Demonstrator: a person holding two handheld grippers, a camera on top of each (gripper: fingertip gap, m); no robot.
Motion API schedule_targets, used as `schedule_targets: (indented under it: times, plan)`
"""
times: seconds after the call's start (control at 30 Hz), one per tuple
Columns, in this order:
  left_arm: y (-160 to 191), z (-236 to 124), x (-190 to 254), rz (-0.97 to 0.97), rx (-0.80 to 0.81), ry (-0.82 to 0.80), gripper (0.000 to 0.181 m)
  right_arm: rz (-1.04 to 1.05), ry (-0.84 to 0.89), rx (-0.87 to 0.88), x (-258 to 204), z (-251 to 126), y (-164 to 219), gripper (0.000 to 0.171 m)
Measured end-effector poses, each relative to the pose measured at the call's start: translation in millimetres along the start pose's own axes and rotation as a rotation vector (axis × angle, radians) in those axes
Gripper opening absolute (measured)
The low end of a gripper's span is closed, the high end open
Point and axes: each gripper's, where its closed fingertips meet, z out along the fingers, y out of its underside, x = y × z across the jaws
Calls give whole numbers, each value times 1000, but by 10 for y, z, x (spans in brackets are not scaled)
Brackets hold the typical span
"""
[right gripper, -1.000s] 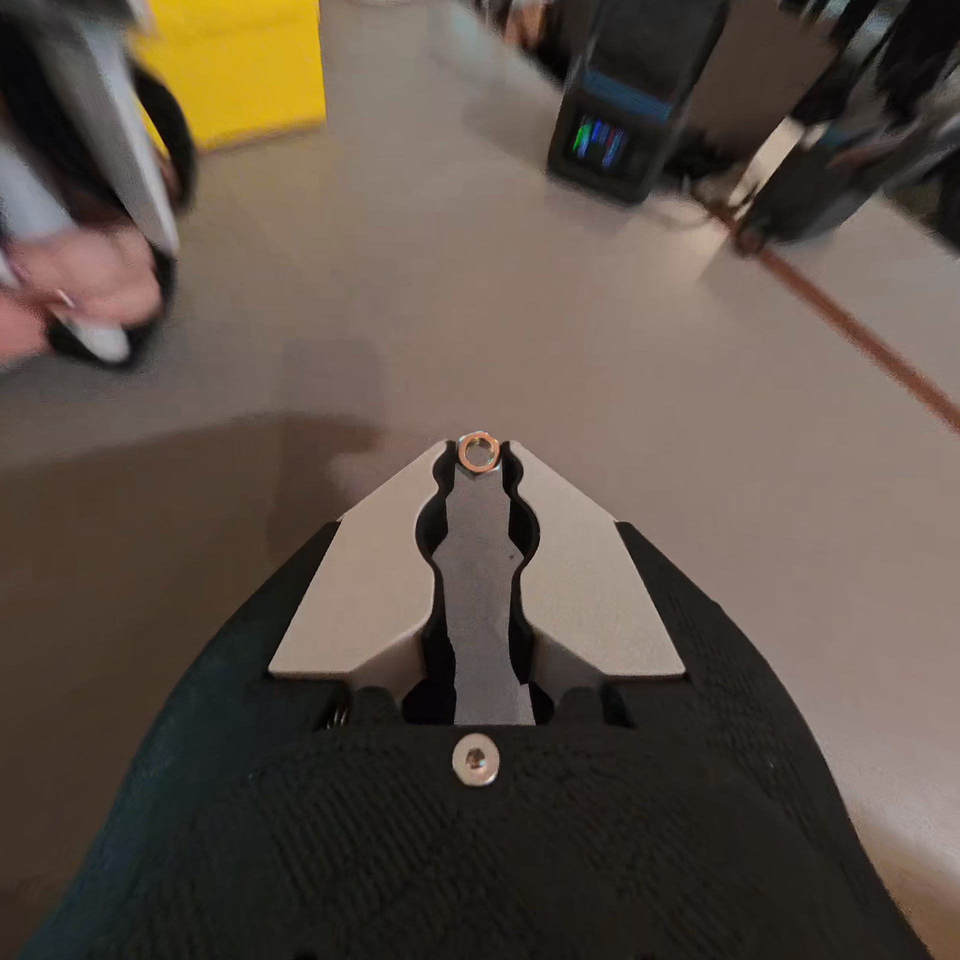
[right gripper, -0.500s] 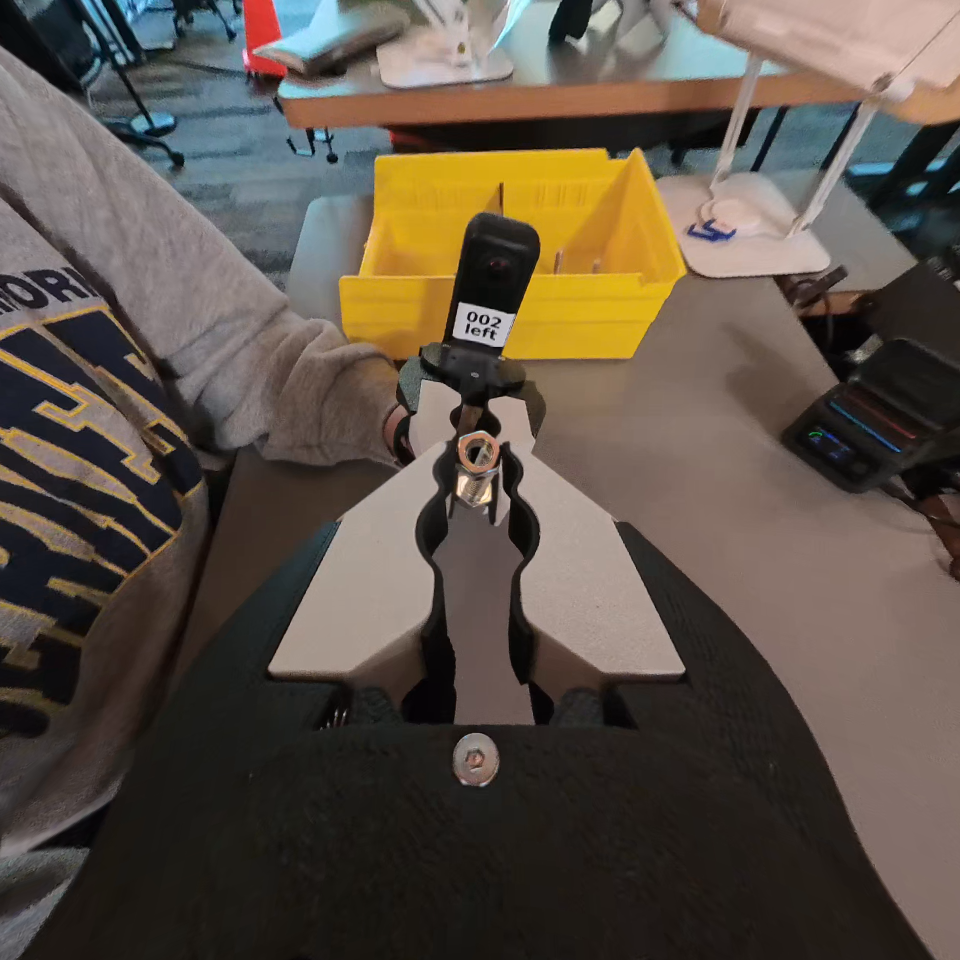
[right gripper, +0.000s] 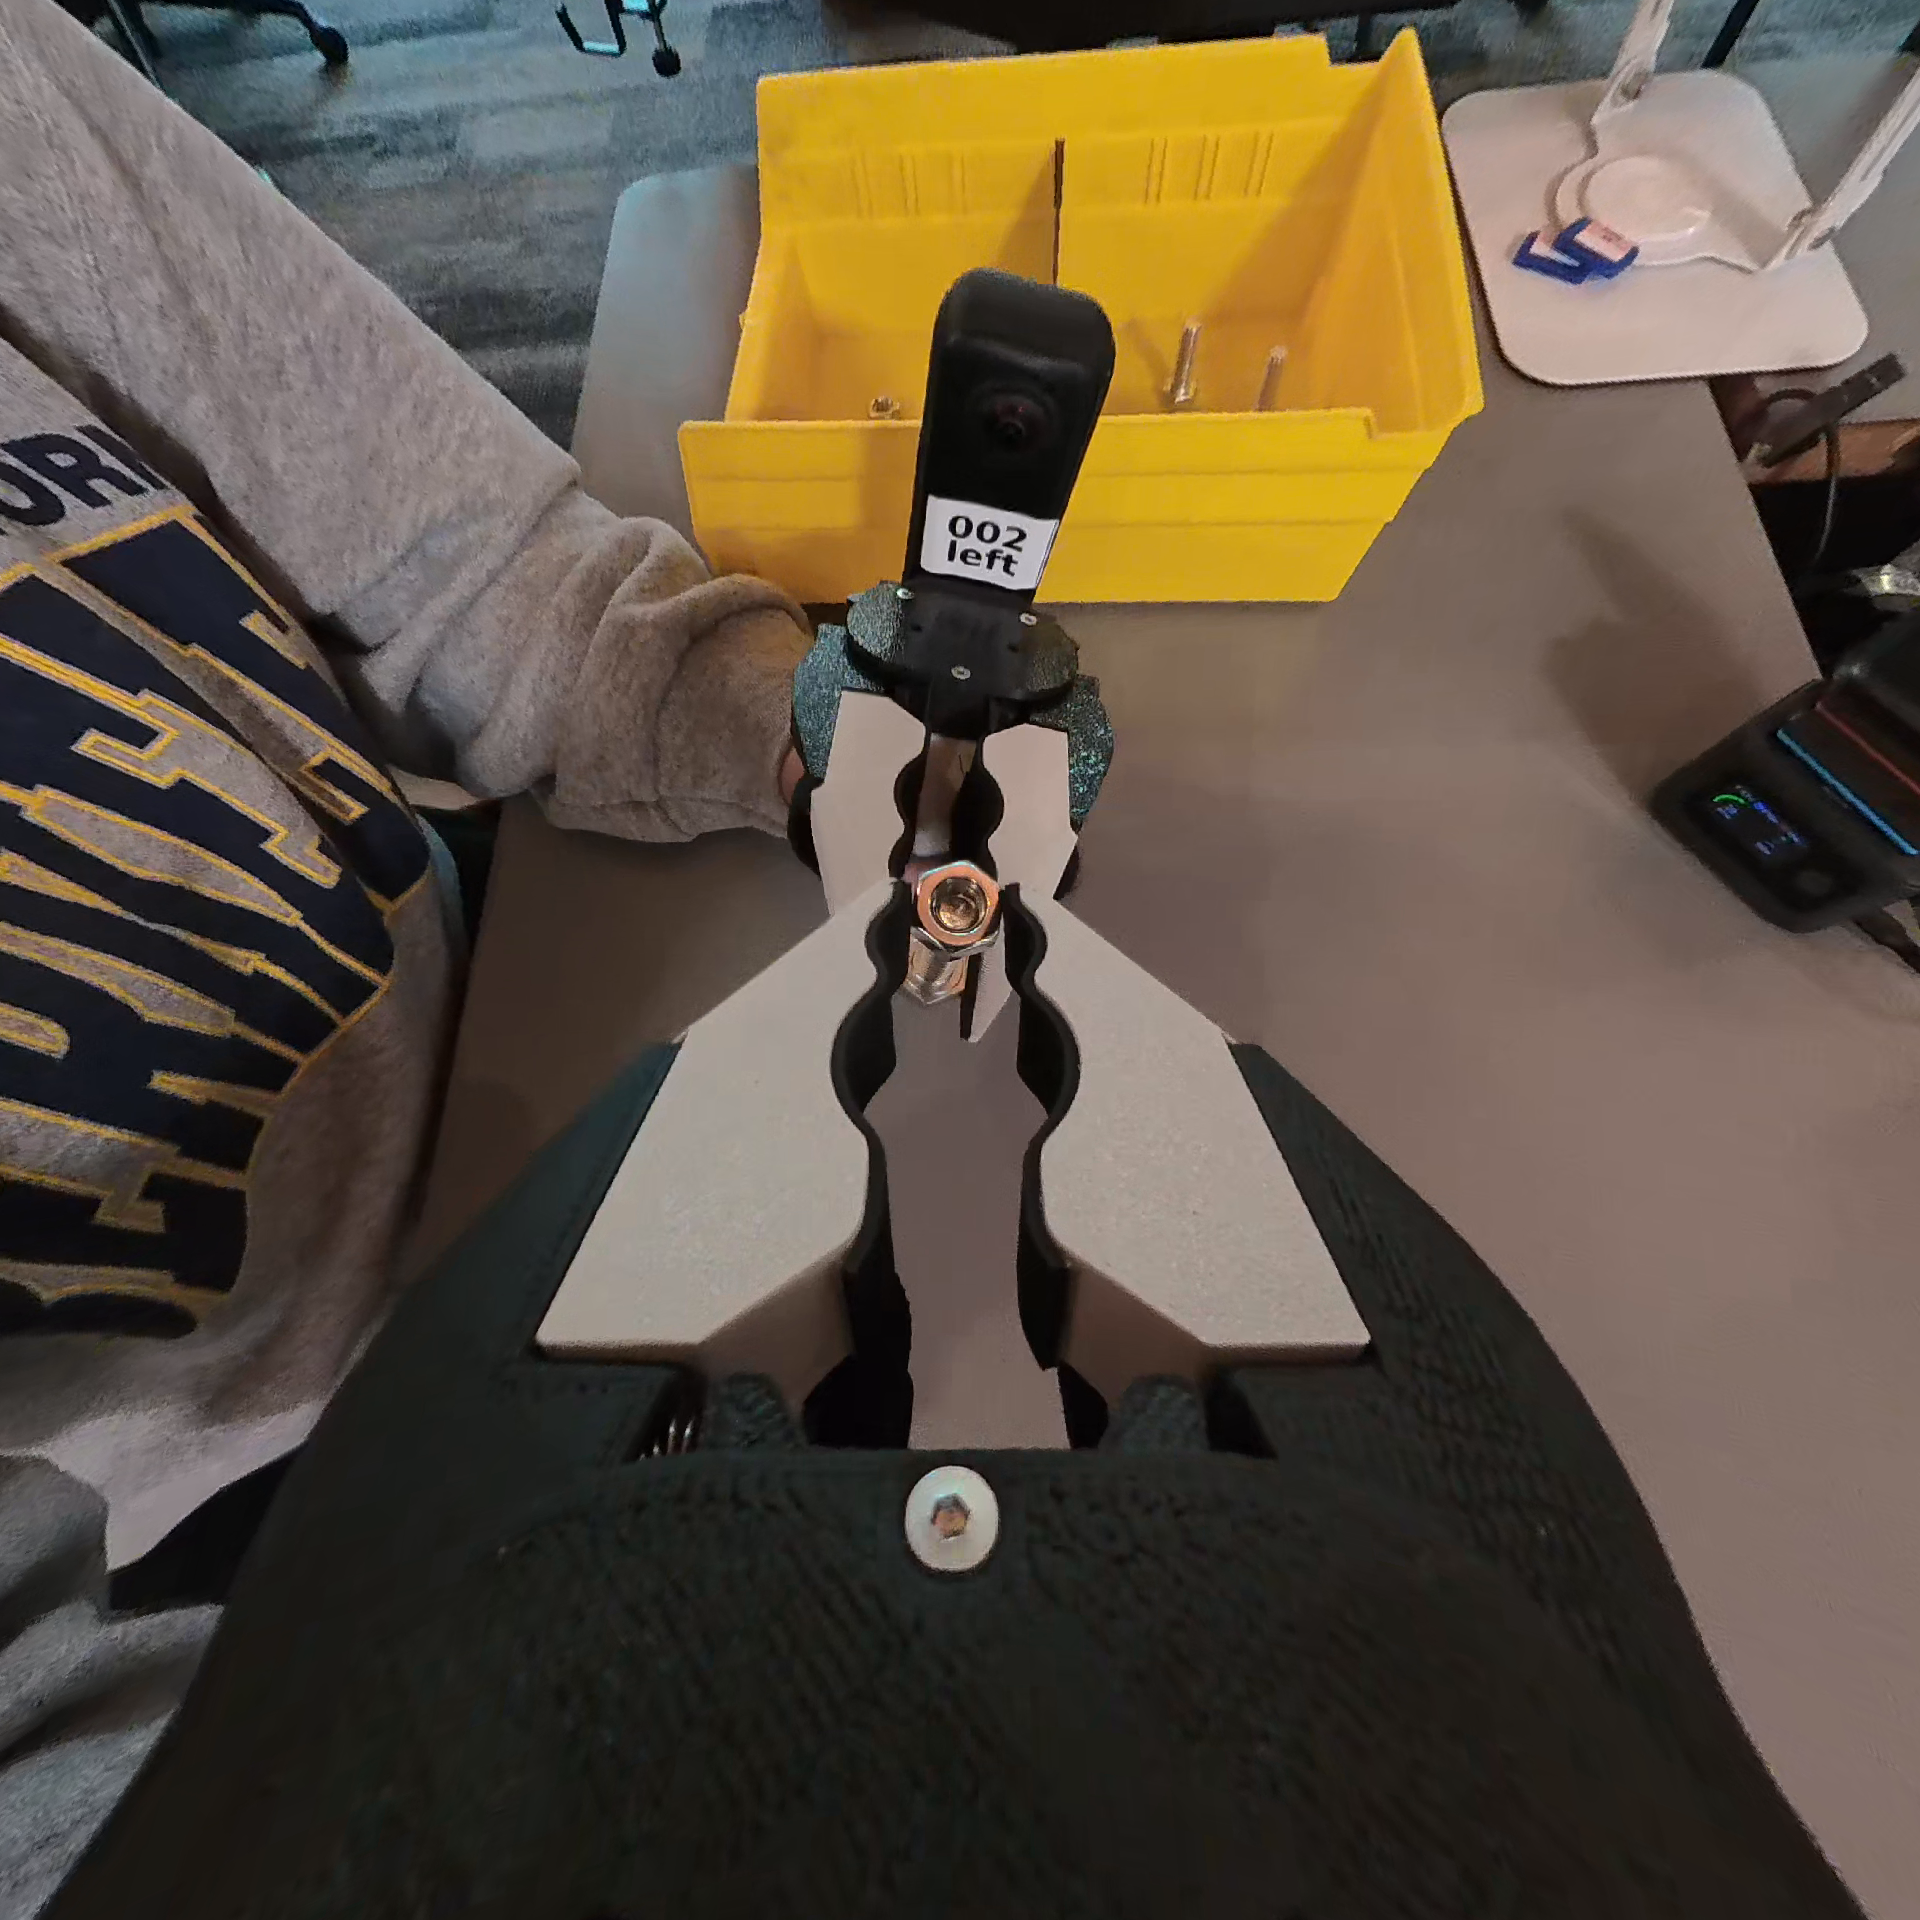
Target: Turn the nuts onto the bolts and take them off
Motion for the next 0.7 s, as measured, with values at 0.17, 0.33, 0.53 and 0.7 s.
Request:
schedule_targets:
  times: [0.17,0.33,0.53,0.7]
  plan:
    - [26,8,3,7,-16,1,15,0,-12,-34,-11,1,27,17]
    - [62,20,0,23,-42,-5,15,-1,-15,-76,-22,0,67,17]
    - [58,11,-17,30,-44,-14,15,-12,-3,-22,-48,-25,14,25]
    - [19,-23,-47,37,-32,-31,15,-7,108,237,8,-92,-98,31]
